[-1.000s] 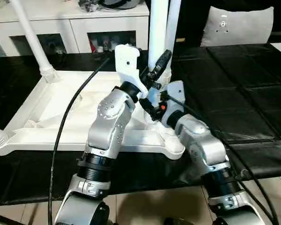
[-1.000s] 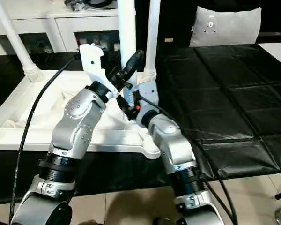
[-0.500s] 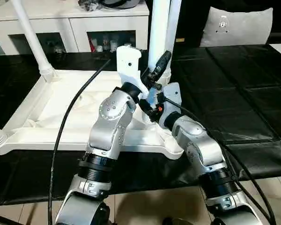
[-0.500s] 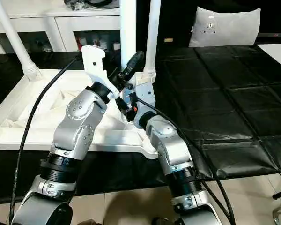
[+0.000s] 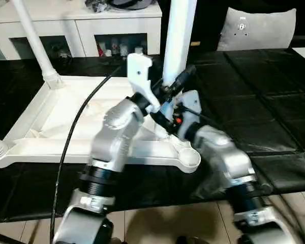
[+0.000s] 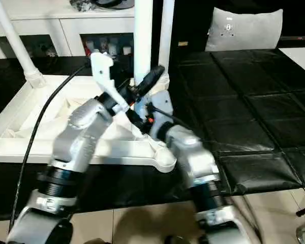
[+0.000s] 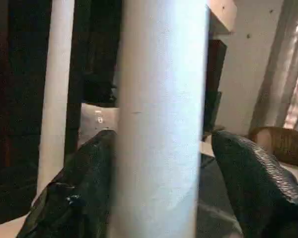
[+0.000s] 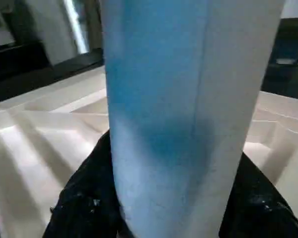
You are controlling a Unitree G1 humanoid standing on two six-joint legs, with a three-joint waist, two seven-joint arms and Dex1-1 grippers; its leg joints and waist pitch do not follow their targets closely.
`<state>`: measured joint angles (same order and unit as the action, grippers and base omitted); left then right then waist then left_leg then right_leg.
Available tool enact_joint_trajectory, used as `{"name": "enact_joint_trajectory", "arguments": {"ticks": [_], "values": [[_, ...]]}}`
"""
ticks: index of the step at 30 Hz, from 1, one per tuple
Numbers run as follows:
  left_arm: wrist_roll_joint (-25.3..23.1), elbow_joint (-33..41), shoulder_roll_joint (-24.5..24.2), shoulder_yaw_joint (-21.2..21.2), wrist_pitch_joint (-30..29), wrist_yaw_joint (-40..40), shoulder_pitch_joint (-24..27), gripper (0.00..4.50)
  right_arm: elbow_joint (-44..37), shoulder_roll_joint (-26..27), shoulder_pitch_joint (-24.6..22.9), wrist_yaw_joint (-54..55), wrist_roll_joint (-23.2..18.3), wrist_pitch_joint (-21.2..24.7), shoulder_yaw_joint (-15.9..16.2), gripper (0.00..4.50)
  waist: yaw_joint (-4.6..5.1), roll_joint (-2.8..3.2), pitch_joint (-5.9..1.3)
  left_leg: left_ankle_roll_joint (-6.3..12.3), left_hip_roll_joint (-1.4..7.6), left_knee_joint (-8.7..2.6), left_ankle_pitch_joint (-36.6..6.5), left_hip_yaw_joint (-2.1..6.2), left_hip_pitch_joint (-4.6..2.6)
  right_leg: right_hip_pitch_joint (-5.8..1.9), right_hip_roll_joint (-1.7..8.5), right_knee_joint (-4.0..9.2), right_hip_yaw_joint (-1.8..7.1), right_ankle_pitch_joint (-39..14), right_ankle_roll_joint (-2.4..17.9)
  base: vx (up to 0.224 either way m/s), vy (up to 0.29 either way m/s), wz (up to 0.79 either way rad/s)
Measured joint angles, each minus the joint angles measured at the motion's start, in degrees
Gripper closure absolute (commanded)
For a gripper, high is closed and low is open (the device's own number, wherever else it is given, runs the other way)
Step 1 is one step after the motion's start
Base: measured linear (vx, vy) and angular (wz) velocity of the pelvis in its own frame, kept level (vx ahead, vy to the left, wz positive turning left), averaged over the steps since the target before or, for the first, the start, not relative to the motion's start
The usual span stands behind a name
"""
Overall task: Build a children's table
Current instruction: Pick table leg
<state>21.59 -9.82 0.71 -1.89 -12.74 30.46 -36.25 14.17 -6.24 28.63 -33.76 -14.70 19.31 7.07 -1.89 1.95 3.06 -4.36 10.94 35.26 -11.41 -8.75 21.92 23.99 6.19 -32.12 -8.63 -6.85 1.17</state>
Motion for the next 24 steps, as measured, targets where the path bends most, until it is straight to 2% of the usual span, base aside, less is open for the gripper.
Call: {"name": "enact_joint_trajectory", "arguments": {"ticks": [2,5,11,12,17,18,24], "values": [[2.94,0.01,-0.82,0.58,-2.75,3.03,0.02,0.56,-0.49,-1.63,-0.36,-4.59,-2.09,0.26,-0.19,2.57,-0.12,0.00,0.00,0.01,0.00,0.00,0.01,-0.09,-0.02,-0.01,0.00,-0.02,0.01,0.00,0.01,0.000,0.000,0.00],[8.86,0.44,-1.44,2.46,-7.54,7.15,0.02,0.46,-0.95,-3.41,-0.54,-10.74,-5.89,1.62,-1.51,2.57,-0.15,0.00,0.00,0.10,0.01,0.02,0.06,-0.08,-0.04,-0.01,0.00,-0.06,0.02,0.05,0.08,0.000,0.000,0.00],[20.07,2.76,-3.46,4.36,-16.41,16.63,0.22,0.46,-3.06,-10.45,-1.51,-24.68,-11.74,7.08,-0.82,2.57,-0.51,0.04,-0.03,0.12,0.02,0.04,0.07,-0.10,-0.17,-0.10,0.00,-0.12,0.03,0.06,0.10,0.000,0.000,0.00],[21.08,2.78,-3.70,4.61,-17.37,17.35,0.28,0.64,-3.08,-10.94,-1.76,-25.95,-12.08,7.70,-0.76,2.57,-0.54,0.04,-0.03,0.12,0.02,0.04,0.07,-0.11,-0.21,-0.12,0.00,-0.13,0.03,0.06,0.10,0.000,0.000,0.00],[23.69,2.78,-3.98,5.42,-20.09,18.89,0.36,1.00,-3.08,-11.94,-2.08,-29.51,-12.94,8.46,0.03,2.57,-0.54,0.05,-0.03,-0.01,0.04,0.04,0.00,-0.11,-0.42,-0.24,0.00,-0.15,0.02,0.07,0.11,0.000,0.000,0.00],[23.70,2.78,-4.16,5.38,-20.19,19.06,0.43,1.00,-3.23,-12.13,-2.09,-30.03,-13.16,9.00,0.07,2.57,-0.54,0.05,-0.03,-0.01,0.04,0.04,0.00,-0.11,-0.51,-0.34,0.00,-0.15,0.02,0.06,0.10,0.000,0.000,0.00],[23.66,2.87,-5.07,4.32,-21.24,19.84,1.89,1.64,-3.75,-12.73,-2.08,-31.51,-14.01,10.13,0.18,2.57,-0.33,0.05,-0.03,-0.08,0.04,0.04,-0.04,-0.09,-0.83,-0.67,0.00,-0.02,-0.01,0.02,0.04,0.000,0.000,0.00]]}}
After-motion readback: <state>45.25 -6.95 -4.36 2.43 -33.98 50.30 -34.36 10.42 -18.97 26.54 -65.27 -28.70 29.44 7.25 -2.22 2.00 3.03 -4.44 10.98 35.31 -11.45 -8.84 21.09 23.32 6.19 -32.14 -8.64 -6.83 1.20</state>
